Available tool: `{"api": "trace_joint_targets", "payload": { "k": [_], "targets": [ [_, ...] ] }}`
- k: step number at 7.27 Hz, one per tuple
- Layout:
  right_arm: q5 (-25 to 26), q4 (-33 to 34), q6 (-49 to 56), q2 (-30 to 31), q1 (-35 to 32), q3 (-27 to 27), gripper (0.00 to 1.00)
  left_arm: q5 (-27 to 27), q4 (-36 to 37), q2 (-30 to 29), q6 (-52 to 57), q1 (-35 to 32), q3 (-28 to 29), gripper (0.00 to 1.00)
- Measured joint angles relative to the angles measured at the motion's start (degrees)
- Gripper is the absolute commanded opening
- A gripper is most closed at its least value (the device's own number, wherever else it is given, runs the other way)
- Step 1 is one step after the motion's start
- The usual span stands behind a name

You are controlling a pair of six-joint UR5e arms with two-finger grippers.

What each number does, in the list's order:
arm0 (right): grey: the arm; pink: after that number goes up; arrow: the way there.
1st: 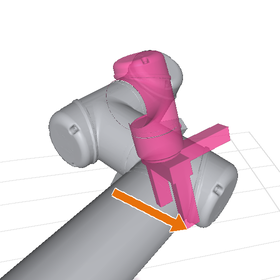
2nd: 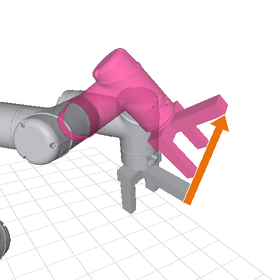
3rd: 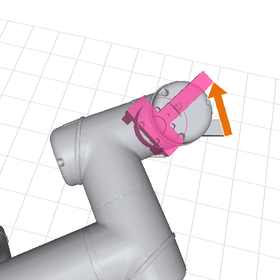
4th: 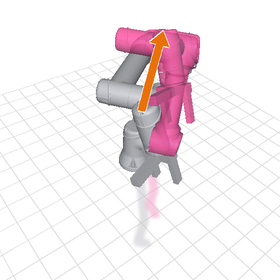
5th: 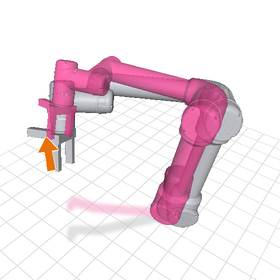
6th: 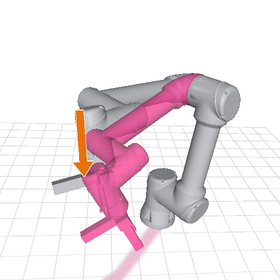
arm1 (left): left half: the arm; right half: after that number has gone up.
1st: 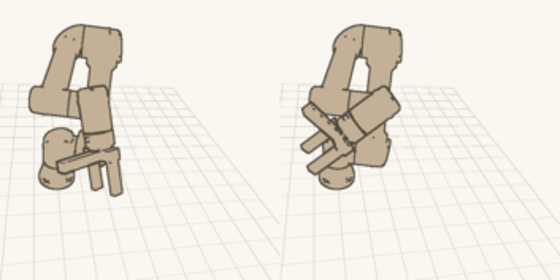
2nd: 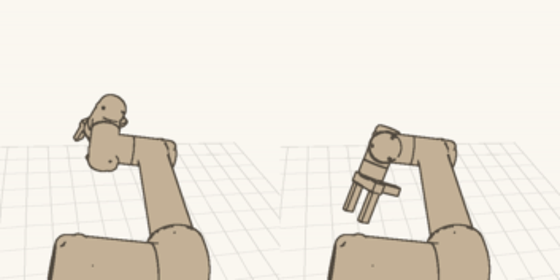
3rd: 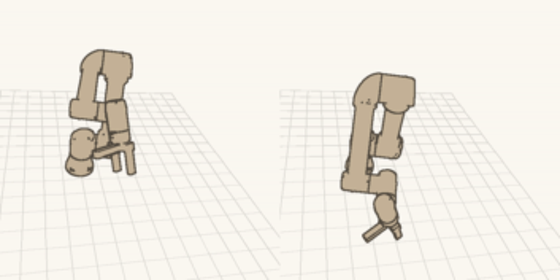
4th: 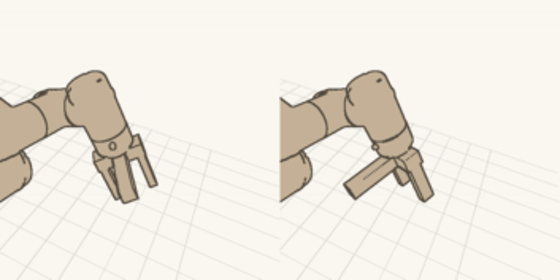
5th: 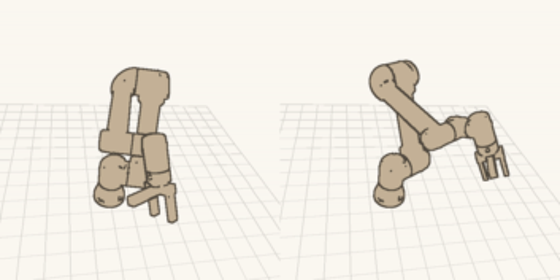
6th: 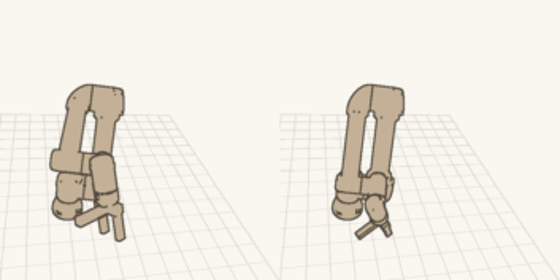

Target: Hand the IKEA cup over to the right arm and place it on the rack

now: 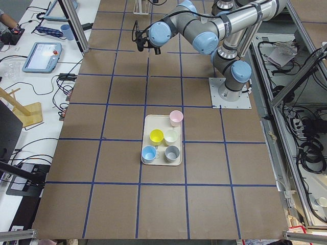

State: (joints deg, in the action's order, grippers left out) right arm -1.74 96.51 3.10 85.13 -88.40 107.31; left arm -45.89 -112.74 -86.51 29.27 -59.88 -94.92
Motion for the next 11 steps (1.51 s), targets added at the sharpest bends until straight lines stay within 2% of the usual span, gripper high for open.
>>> {"api": "trace_joint_targets", "payload": {
  "k": [2, 5, 9, 11],
  "targets": [
    [-0.1, 0.0, -0.5, 0.0, -0.2, 0.0, 1.0, 9.5, -3.3, 2.6, 0.1, -4.1, -0.8, 0.0],
    [0.0, 0.0, -0.7, 0.0, -0.3, -0.2, 1.0, 21.0, -3.2, 5.6, 1.2, -8.6, -6.5, 0.0],
    [-0.2, 0.0, -2.8, 0.0, -0.4, -0.5, 1.0, 29.6, -1.3, 6.1, 1.5, -11.2, -11.0, 0.0],
    [-2.7, 0.0, -4.8, 0.0, -1.2, -0.7, 1.0, 30.7, 1.1, 5.5, 1.2, -11.9, -12.6, 0.0]
  ]
}}
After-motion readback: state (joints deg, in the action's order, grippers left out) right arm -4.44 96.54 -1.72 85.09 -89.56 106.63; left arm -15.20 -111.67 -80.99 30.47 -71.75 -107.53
